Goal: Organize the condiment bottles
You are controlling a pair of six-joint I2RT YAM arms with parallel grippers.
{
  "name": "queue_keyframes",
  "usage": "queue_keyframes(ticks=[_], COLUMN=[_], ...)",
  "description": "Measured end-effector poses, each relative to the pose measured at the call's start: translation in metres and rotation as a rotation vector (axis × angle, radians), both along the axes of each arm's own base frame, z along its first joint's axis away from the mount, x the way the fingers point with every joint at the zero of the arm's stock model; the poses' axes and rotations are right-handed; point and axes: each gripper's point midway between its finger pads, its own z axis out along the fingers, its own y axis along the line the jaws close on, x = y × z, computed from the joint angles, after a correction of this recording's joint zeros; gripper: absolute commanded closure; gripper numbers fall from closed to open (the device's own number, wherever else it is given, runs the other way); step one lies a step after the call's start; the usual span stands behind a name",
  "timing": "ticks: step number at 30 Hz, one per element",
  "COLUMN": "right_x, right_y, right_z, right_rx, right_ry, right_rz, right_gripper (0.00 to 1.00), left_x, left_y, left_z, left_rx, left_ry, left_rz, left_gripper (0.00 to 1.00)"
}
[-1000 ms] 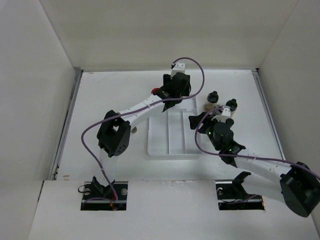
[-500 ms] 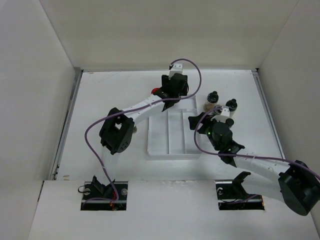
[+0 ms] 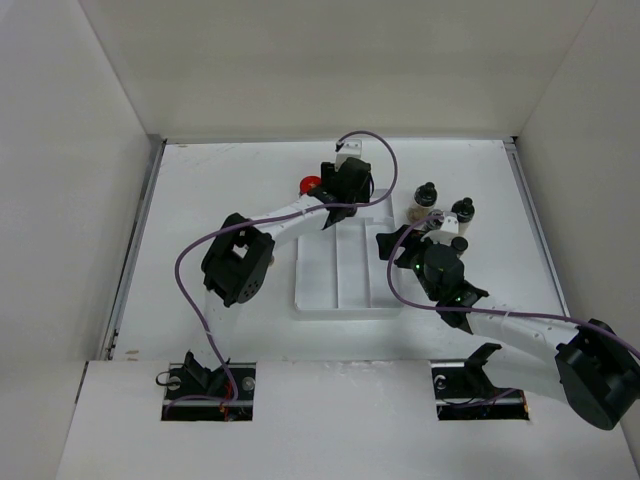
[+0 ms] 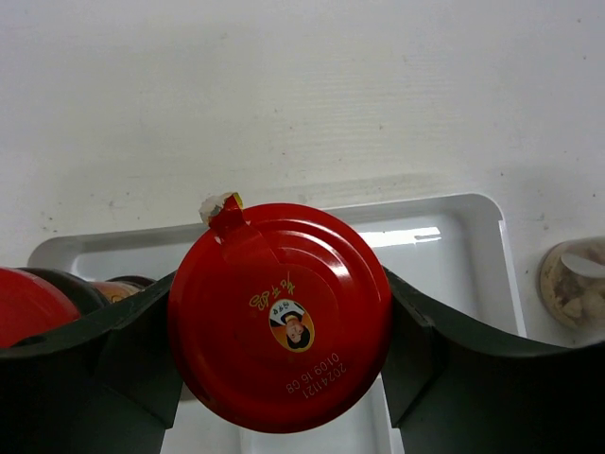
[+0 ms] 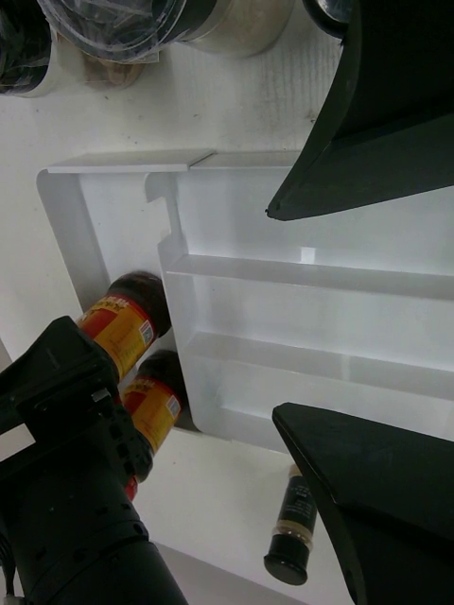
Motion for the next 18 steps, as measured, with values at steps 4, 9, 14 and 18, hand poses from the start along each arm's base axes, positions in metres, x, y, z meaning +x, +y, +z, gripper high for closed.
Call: queue_keyframes(ticks=[4, 9, 14, 18], right_x=[0.000, 0.000, 0.000, 0.000], right_y=[0.000, 0.000, 0.000, 0.000], right_z=[0.000, 0.000, 0.000, 0.000], right_rx=[0.000, 0.000, 0.000, 0.001], right_ry=[0.000, 0.000, 0.000, -0.001], right_rz=[0.000, 0.000, 0.000, 0.000], right_gripper=[0.12, 0.11, 0.11, 0.13], left_x=[0.000, 0.005, 0.000, -0.018], left_y=[-0.001, -0.006, -0.009, 0.004], left_z=[0.000, 0.013, 0.057, 0.119], left_rx=[-0.009, -0.060, -0.131, -0.206], left_ry=[-0.004, -0.044, -0.105, -0.190], left_rz=[0.000, 0.005, -0.015, -0.022], left_gripper=[0.25, 0.11, 0.10, 0.27])
